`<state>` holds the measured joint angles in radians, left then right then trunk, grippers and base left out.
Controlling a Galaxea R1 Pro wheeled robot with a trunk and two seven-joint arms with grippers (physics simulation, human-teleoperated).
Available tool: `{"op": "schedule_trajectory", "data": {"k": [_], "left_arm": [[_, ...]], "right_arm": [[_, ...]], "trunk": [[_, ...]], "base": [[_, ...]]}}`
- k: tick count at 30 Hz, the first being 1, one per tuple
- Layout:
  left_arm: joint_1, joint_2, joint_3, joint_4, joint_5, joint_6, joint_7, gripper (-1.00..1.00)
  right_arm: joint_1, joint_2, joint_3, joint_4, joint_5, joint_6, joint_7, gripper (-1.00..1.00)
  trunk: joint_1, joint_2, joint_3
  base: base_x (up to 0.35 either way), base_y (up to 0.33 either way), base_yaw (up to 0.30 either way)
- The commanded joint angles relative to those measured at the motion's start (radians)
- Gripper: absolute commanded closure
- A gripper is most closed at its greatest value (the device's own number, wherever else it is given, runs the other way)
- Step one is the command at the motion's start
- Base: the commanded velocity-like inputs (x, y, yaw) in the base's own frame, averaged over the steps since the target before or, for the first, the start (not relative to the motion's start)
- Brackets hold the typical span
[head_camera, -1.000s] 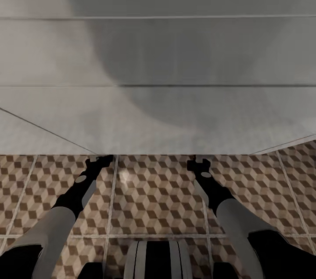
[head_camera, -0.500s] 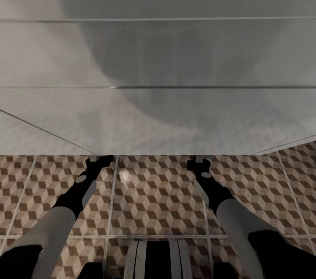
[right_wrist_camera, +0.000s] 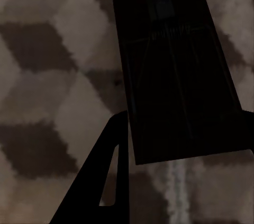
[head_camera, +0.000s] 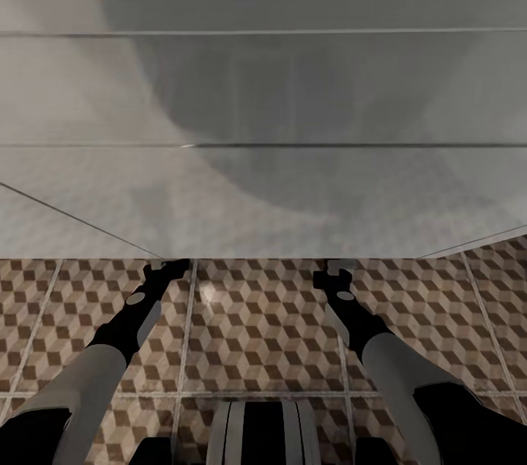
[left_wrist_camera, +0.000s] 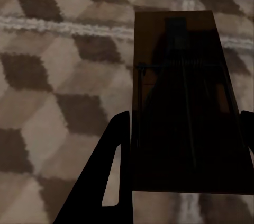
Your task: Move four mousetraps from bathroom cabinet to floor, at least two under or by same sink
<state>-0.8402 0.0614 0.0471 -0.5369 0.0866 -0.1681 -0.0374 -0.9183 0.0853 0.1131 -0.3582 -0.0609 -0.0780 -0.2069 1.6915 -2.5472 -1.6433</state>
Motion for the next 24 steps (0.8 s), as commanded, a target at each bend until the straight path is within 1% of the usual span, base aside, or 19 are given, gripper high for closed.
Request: {"op": "schedule_trajectory", "data": {"k": [1, 6, 12, 16, 21, 24], "left_arm": [[0.0, 0.0, 0.001, 0.001, 0.009, -0.002, -0.004, 1.0], [0.0, 0.0, 0.001, 0.003, 0.008, -0.002, -0.005, 1.0], [0.0, 0.0, -0.001, 0.004, 0.007, -0.002, -0.005, 1.0], [0.0, 0.0, -0.001, 0.006, 0.007, -0.002, -0.006, 1.0], [0.0, -0.001, -0.002, 0.007, 0.007, -0.002, -0.006, 1.0], [0.0, -0.001, -0.001, 0.008, 0.007, -0.002, -0.006, 1.0]], "right_arm": [[-0.001, -0.001, 0.007, 0.002, -0.008, -0.004, -0.006, 1.0], [-0.001, -0.002, 0.006, 0.002, -0.015, -0.011, 0.003, 1.0], [-0.001, 0.001, 0.004, 0.024, -0.017, -0.121, 0.011, 1.0], [-0.001, 0.001, 0.004, 0.054, -0.015, -0.155, 0.012, 1.0], [-0.001, 0.001, 0.005, 0.065, -0.009, -0.199, 0.012, 1.0], [-0.001, 0.002, 0.007, 0.068, -0.008, -0.21, 0.013, 1.0]], "trunk": [[0.0, 0.0, 0.0], [0.0, 0.0, 0.0], [0.0, 0.0, 0.0], [0.0, 0.0, 0.0], [0.0, 0.0, 0.0], [0.0, 0.0, 0.0]], "base": [[0.0, 0.0, 0.0], [0.0, 0.0, 0.0], [0.0, 0.0, 0.0], [0.0, 0.0, 0.0], [0.0, 0.0, 0.0], [0.0, 0.0, 0.0]]}}
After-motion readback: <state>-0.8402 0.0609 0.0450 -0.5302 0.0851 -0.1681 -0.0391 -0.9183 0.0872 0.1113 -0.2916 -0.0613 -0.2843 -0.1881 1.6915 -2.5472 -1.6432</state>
